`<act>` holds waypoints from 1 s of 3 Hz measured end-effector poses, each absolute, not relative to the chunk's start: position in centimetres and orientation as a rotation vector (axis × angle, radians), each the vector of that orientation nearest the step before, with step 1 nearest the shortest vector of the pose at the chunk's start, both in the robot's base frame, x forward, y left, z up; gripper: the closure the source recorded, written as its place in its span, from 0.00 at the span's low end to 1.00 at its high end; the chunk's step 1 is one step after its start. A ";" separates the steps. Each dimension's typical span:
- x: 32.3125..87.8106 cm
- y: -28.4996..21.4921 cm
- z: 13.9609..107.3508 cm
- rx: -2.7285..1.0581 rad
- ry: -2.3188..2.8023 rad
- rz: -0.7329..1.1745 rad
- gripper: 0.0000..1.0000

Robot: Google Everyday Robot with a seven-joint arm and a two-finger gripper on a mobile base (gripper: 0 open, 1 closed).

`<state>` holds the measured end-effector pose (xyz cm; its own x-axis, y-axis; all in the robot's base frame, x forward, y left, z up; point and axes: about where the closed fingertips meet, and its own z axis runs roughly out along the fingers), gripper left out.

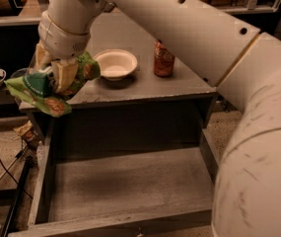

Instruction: Pick green rice chip bag from top drawer and place on counter

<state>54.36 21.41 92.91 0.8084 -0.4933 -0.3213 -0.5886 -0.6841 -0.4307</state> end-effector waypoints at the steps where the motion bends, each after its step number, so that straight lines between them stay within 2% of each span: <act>1: 57.4 22.6 92.5 -2.467 0.768 0.262 1.00; 3: 58.2 23.0 93.0 -2.449 0.749 0.268 1.00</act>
Offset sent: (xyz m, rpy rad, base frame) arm 0.0302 0.0116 -0.0038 0.0128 0.0044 0.0250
